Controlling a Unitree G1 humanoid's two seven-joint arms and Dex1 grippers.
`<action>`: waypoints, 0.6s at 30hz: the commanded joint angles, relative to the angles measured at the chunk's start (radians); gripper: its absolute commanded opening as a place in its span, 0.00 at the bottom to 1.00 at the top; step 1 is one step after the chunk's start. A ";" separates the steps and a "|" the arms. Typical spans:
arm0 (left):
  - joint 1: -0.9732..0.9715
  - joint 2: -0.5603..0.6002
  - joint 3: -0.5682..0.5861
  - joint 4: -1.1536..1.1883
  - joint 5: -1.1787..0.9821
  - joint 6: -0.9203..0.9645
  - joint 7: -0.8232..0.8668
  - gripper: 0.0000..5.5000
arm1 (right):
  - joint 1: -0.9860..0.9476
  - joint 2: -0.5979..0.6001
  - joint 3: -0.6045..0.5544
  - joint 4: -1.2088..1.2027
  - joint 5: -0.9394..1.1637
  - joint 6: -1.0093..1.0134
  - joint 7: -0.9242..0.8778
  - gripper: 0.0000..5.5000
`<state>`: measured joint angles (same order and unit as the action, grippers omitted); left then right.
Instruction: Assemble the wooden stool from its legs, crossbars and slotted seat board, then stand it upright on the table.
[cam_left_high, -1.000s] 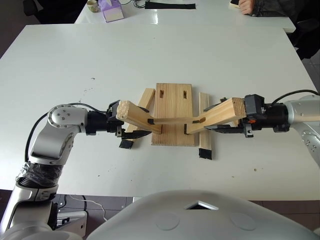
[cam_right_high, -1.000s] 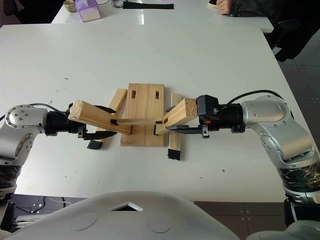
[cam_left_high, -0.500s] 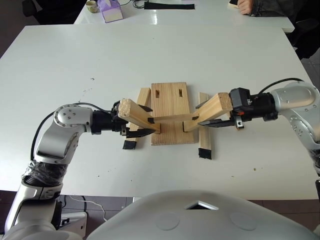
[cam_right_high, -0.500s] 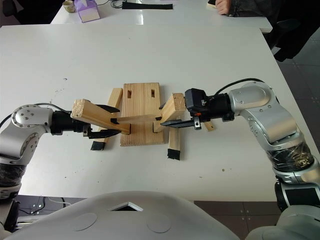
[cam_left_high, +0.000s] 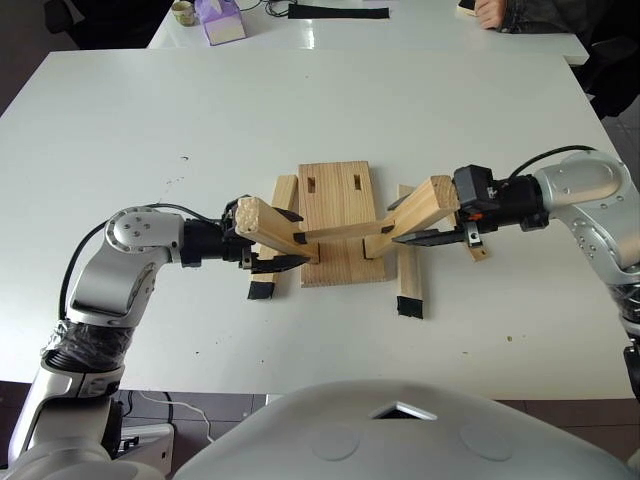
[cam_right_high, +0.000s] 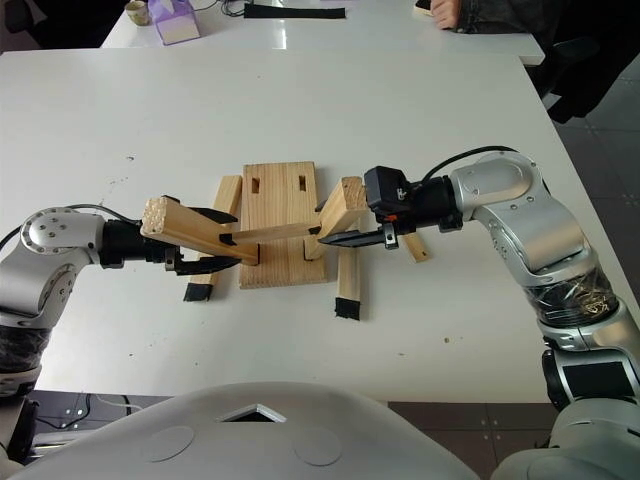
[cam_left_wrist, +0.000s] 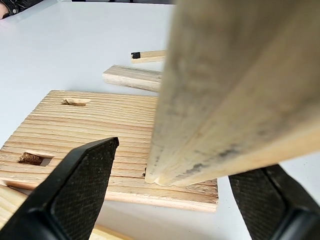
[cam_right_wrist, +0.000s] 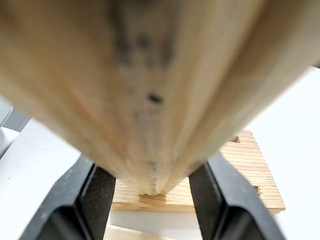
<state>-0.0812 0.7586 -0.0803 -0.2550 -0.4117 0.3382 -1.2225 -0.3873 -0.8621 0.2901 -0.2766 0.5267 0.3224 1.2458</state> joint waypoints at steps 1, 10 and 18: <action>-0.053 -0.017 -0.050 -0.046 -0.003 -0.004 -0.013 0.68 | 0.029 -0.027 0.155 0.008 -0.174 0.067 0.025 0.37; -0.105 0.002 0.009 0.030 -0.078 0.027 -0.084 0.68 | 0.056 -0.031 0.163 0.027 -0.183 0.051 -0.002 0.37; -0.156 0.014 0.071 0.183 -0.104 0.044 -0.115 0.68 | 0.075 -0.030 0.164 0.024 -0.180 0.046 -0.024 0.37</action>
<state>-0.1793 0.7683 -0.0671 -0.1208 -0.4792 0.3661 -1.3351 -0.4052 -0.8684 0.3221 -0.2766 0.5220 0.3176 1.2184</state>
